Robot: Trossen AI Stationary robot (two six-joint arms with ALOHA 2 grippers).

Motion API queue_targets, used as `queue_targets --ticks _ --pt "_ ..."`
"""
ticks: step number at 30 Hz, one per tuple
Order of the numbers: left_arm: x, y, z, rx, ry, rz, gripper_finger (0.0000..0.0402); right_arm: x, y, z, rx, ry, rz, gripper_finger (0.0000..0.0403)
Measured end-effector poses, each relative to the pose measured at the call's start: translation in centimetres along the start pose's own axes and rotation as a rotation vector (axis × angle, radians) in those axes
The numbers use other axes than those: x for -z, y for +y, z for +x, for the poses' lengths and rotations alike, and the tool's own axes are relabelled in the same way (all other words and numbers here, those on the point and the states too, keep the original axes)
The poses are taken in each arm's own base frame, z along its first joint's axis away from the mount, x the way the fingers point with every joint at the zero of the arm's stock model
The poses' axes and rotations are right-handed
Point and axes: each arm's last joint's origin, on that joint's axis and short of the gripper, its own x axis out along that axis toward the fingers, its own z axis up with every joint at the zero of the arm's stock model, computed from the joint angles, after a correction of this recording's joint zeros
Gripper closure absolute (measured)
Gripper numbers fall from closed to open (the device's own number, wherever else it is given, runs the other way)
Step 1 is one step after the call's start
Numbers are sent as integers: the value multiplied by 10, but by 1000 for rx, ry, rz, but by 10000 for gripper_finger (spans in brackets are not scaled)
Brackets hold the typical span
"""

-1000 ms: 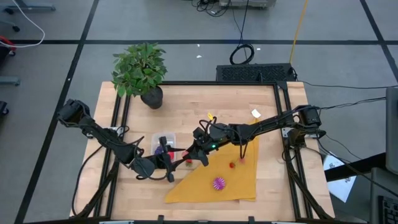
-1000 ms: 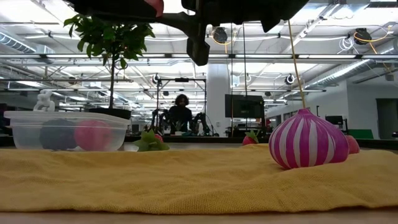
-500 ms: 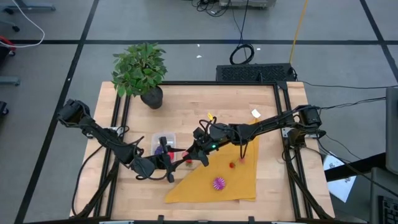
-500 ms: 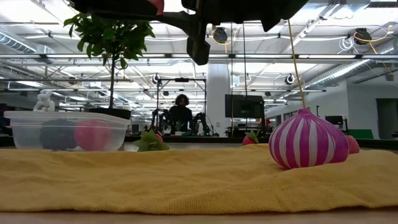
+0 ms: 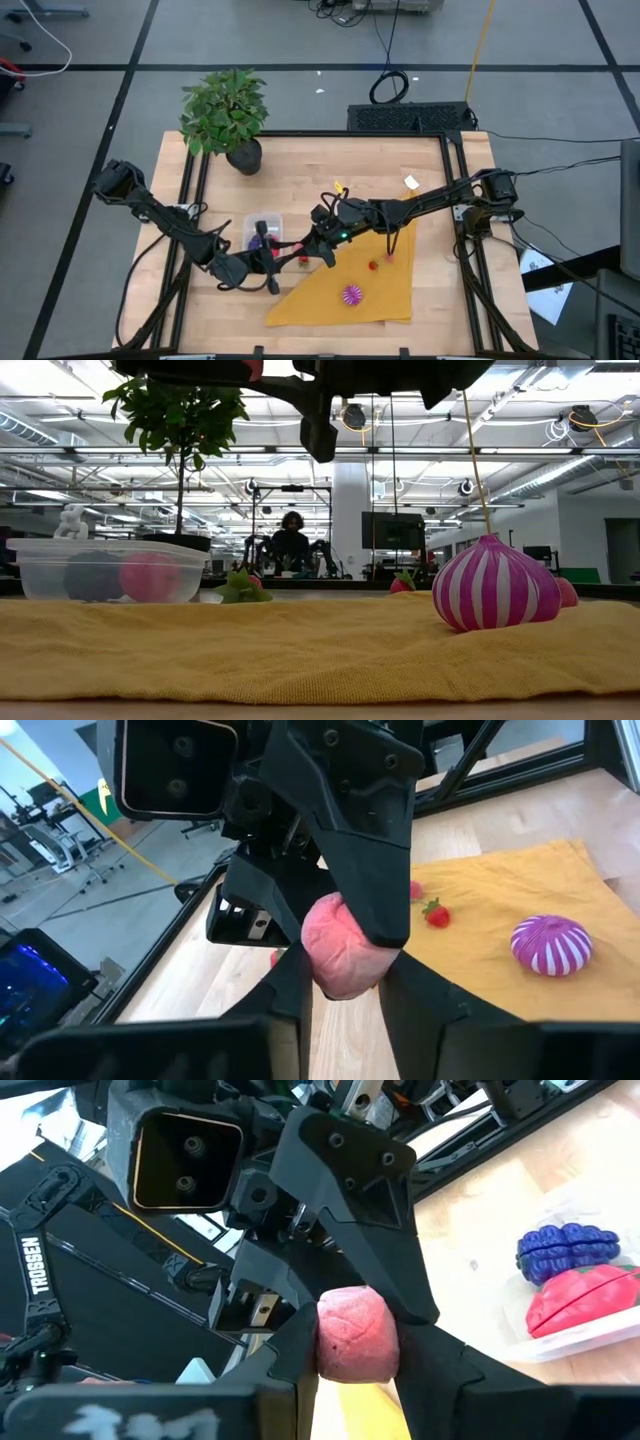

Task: Pick and placing Produce into tupperware
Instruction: Put the top pink peach into the transparent bin

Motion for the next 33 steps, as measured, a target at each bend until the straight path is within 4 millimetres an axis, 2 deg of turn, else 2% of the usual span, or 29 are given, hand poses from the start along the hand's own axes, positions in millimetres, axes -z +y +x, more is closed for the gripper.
queue_targets --ticks 14,33 --pt "-1 0 0 -1 -2 -1 324 0 0 0 0 1 -9 306" --pt "-4 -1 -2 6 -14 -13 329 4 -3 1 11 21 -31 229"
